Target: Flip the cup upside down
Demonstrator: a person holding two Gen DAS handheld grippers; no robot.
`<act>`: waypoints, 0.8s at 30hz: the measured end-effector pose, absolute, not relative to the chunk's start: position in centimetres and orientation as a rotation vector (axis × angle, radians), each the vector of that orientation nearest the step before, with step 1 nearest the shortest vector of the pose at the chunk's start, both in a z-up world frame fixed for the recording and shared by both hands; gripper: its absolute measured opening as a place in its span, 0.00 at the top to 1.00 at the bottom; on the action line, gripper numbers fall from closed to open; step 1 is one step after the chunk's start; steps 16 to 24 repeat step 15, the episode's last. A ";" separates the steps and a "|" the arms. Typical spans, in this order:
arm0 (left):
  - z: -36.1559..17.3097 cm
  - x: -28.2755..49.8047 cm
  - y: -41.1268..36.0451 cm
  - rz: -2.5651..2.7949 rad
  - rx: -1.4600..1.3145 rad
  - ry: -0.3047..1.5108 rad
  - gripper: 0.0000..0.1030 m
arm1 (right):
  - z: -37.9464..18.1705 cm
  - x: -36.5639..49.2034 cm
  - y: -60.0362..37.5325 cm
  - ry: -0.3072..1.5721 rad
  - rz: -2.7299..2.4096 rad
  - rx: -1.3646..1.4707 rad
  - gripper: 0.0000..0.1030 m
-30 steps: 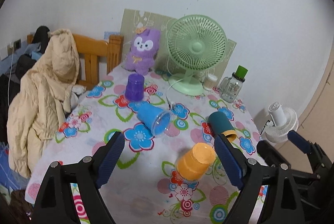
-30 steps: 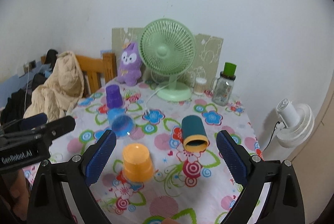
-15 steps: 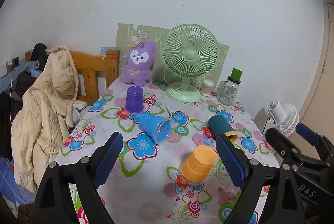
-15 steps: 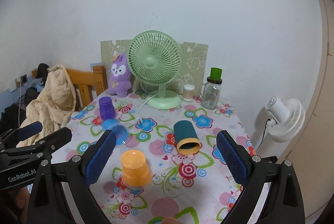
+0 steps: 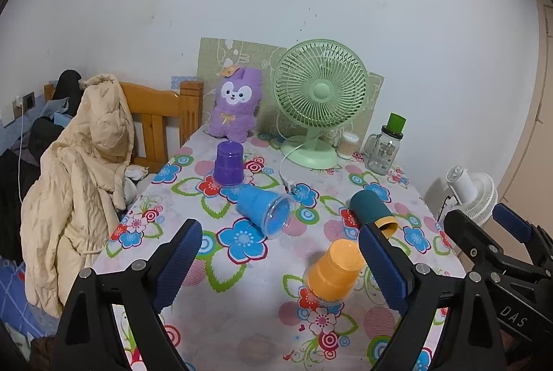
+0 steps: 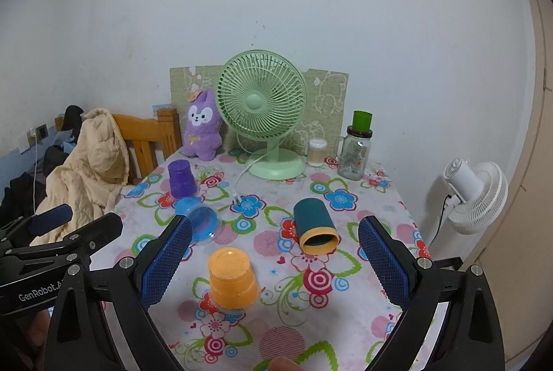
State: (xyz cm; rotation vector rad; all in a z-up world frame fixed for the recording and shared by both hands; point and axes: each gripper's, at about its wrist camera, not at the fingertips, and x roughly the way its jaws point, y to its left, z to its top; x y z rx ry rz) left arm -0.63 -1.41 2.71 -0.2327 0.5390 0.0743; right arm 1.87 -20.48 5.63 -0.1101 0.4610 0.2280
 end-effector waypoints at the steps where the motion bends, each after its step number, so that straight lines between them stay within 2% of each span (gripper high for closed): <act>1: 2.7 -0.6 -1.4 0.073 -0.232 0.540 0.09 | 5.6 1.9 -20.5 0.463 0.227 -0.111 0.05; 24: 2.7 -0.5 -1.6 0.067 -0.227 0.533 0.07 | 5.5 2.0 -20.6 0.466 0.226 -0.109 0.05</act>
